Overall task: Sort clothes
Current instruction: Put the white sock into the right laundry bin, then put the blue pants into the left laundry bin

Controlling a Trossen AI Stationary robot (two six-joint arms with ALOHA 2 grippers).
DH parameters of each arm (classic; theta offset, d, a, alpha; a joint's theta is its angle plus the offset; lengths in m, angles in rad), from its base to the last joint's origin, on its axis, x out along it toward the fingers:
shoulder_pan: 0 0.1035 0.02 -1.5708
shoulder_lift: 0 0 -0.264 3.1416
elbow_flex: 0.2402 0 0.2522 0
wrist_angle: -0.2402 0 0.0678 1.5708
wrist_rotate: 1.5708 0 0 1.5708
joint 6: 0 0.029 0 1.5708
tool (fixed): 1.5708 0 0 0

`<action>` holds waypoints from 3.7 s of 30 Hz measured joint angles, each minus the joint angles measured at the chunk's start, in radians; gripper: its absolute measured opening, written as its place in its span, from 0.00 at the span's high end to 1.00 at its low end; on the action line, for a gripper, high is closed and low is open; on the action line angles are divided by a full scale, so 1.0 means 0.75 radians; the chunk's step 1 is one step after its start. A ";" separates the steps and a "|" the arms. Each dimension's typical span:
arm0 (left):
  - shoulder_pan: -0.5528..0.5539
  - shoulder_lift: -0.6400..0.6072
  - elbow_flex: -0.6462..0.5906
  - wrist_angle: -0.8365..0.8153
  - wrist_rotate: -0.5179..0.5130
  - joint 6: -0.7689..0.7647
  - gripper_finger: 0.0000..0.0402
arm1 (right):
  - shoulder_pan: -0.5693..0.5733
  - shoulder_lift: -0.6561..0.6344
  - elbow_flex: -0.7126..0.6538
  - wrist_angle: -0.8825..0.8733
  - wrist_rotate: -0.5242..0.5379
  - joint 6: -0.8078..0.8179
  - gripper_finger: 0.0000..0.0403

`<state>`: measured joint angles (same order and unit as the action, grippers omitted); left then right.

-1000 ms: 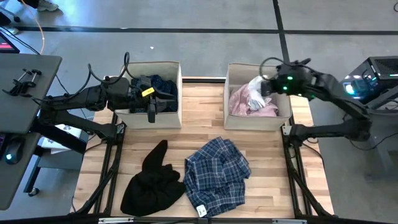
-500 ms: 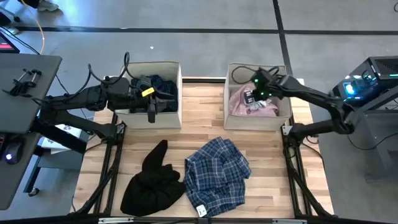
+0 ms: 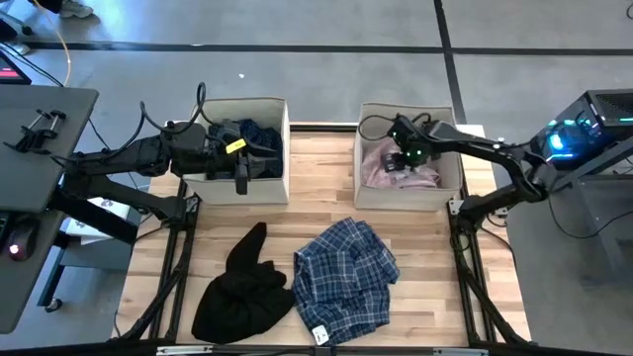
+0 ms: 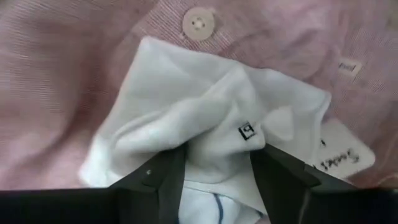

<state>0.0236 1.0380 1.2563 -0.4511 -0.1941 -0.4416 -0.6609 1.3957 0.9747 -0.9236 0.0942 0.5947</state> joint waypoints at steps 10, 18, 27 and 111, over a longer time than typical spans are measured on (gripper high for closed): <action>0.000 0.000 0.000 -0.001 0.000 0.022 0.69 | 0.042 -0.214 0.296 -0.239 0.017 0.005 0.57; 0.000 0.000 0.000 -0.001 0.000 0.023 0.69 | 0.345 -0.417 0.425 -0.351 0.206 0.169 0.57; -0.053 0.011 0.000 0.010 0.009 0.165 0.69 | 0.938 -0.494 0.427 -0.316 0.463 0.283 0.57; -0.196 0.524 0.447 0.036 -0.017 0.653 1.00 | 1.442 -0.524 0.427 0.103 1.270 0.290 0.57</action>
<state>-0.1234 1.4312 1.5913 -0.4241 -0.2072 0.0479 0.4209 1.0028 1.2949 -0.8463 1.0469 0.8122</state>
